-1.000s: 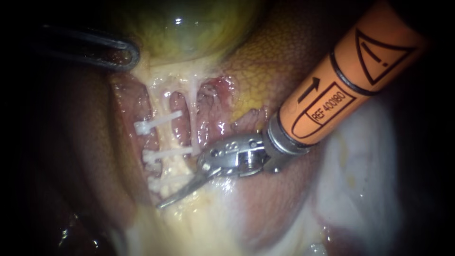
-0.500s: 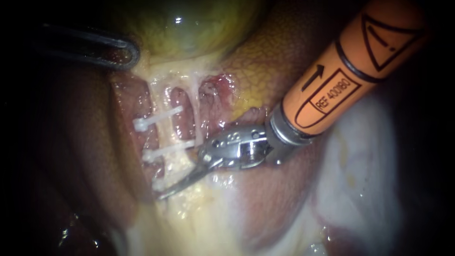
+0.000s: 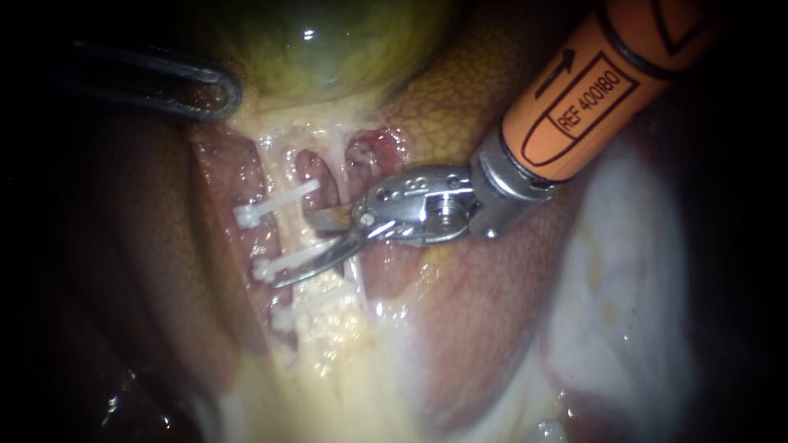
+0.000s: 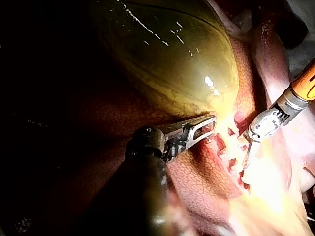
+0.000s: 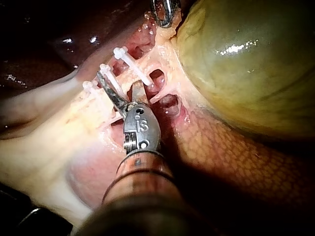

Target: Go to the cutting position left tube

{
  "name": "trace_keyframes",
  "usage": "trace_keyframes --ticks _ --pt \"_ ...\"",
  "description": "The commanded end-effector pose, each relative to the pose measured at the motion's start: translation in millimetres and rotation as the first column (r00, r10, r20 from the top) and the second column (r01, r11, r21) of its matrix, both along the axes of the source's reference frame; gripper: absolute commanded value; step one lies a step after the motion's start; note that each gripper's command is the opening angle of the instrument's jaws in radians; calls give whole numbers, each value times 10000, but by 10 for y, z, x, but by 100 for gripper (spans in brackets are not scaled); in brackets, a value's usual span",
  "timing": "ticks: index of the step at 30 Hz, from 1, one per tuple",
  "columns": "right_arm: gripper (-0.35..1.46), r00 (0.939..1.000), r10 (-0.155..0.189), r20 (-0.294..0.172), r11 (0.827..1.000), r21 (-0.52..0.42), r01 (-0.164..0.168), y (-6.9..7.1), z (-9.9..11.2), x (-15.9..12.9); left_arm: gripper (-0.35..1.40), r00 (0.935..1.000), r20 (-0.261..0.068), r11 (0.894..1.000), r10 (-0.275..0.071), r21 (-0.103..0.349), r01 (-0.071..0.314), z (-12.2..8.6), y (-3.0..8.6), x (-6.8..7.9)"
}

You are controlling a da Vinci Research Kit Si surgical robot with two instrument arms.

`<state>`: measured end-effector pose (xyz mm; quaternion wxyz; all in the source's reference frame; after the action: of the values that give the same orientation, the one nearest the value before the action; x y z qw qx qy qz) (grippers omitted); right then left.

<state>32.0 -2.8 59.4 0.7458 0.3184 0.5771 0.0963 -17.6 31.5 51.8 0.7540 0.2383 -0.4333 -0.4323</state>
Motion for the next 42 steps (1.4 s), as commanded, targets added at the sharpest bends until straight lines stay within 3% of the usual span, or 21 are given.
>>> trace_keyframes --ticks 1,4,7,13,19,24,26,30,33,42 --pt "133 9999 -16 -106 10000 59 17 1 -1 1 -35 10000 2 10000 2 1 -2 0 0 0" --pt "133 9977 -143 -663 9994 313 164 4 -6 2 -35 10000 3 10000 3 1 -3 0 0 0" --pt "131 9917 -444 -1209 9975 493 507 3 -10 3 -35 10000 3 10000 4 1 -4 0 0 0" --pt "128 9731 -906 -2118 9908 790 1095 -3 -16 7 -35 10000 2 10000 2 1 -2 0 0 0" --pt "116 9483 -1166 -2950 9801 1202 1579 -4 -17 14 -35 10000 0 10000 -1 0 1 0 0 -1" --pt "106 9249 -923 -3689 9683 1832 1698 -6 -15 22 -35 10000 -2 10000 -5 0 5 0 0 -1" --pt "106 9194 -769 -3856 9624 2121 1695 -8 -16 26 -35 10000 -3 10000 -7 0 7 0 0 -2" --pt "104 9031 -187 -4291 9472 2816 1534 -9 -18 34 -35 10000 -5 10000 -10 0 10 0 0 -2" --pt "104 8959 63 -4442 9377 3138 1489 -10 -19 38 -35 10000 -5 10000 -11 0 11 0 0 -3" --pt "104 8967 96 -4424 9331 3265 1511 -8 -22 37 -35 10000 -5 10000 -11 2 11 0 0 -3"
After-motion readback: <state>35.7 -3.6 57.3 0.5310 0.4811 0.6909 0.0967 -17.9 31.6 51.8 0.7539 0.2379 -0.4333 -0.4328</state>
